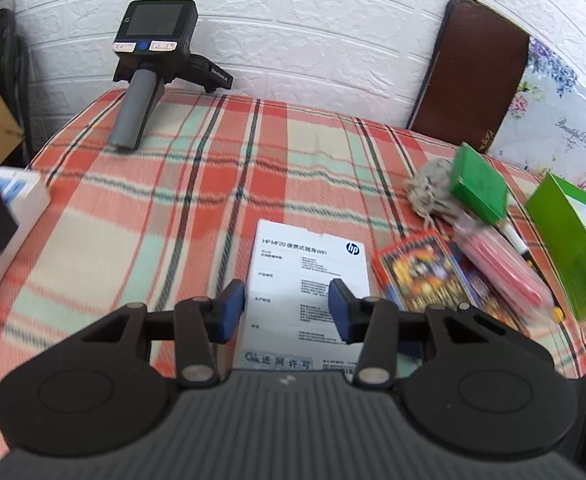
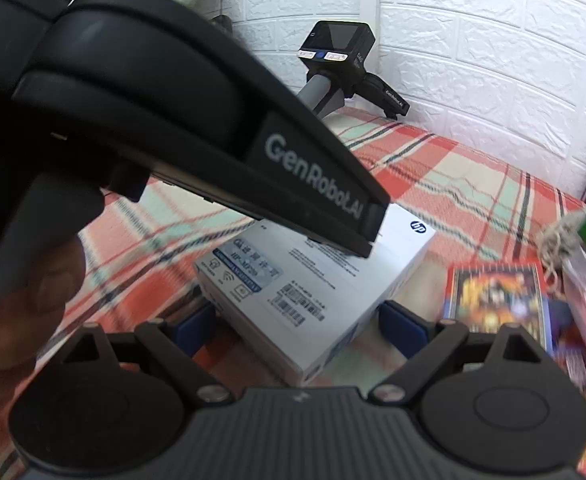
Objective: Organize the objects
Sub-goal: 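Grasp the white HP box with the right gripper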
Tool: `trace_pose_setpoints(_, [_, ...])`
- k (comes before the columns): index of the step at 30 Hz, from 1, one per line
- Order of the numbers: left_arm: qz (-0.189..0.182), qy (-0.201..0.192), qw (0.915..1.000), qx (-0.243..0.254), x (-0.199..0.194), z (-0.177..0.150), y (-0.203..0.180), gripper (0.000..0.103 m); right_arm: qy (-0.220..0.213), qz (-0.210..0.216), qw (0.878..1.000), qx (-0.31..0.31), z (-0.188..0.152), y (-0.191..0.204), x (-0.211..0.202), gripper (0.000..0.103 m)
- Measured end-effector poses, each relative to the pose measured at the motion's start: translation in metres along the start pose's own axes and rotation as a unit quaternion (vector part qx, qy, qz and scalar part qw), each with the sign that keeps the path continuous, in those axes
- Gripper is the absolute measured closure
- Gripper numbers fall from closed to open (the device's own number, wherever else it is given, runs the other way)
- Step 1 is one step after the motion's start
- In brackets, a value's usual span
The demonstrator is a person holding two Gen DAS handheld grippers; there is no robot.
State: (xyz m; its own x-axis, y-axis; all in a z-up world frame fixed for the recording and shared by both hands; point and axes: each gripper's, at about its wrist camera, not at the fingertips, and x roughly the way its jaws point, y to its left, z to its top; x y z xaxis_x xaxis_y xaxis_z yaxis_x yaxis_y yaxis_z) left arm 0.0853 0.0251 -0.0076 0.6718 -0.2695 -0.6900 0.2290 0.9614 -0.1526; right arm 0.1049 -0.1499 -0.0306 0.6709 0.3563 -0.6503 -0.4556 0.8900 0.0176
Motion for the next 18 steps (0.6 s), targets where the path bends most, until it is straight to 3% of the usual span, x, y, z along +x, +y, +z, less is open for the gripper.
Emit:
trace_pose_setpoints(10, [-0.011,0.008,0.9999,-0.009,-0.035,-0.053,-0.028,0.055,0.007,-0.001,1.000,-0.013,-0.051,0.018,-0.050,0.011])
trace_pose_setpoints(18, [-0.042,0.009,0.9988,0.025,-0.056,-0.096,-0.088,0.054,0.003,-0.020,1.000,0.004,-0.107,0.003,-0.106,0.009])
